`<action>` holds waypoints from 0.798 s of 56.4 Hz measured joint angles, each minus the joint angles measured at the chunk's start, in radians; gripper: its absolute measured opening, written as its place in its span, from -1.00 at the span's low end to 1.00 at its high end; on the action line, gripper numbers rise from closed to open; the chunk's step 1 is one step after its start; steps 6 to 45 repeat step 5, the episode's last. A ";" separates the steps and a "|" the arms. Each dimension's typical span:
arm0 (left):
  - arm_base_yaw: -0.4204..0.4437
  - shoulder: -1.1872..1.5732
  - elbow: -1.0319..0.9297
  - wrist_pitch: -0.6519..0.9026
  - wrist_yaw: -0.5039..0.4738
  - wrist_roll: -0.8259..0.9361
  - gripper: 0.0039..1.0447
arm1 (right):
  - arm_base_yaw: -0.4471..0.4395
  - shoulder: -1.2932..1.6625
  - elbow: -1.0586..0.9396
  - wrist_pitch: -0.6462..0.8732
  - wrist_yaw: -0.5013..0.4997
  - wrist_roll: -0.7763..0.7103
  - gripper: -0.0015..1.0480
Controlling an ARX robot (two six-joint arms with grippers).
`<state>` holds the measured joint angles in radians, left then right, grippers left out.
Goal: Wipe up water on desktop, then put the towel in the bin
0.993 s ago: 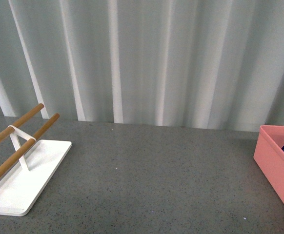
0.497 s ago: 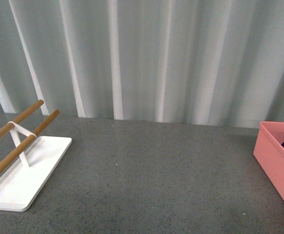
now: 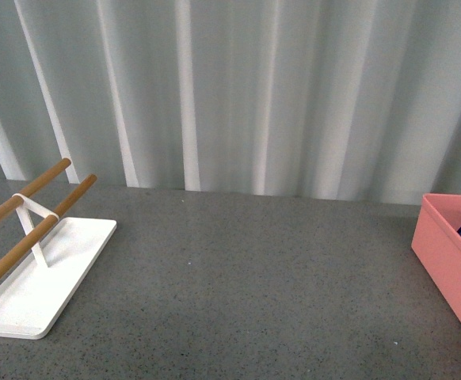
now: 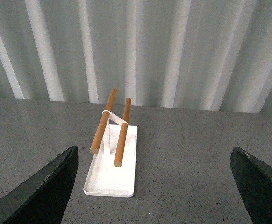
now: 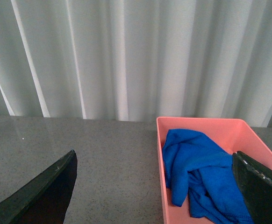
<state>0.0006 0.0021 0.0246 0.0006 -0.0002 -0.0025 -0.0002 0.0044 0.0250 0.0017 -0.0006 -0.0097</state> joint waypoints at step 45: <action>0.000 0.000 0.000 0.000 0.000 0.000 0.88 | 0.000 0.000 0.000 0.000 0.000 0.000 0.87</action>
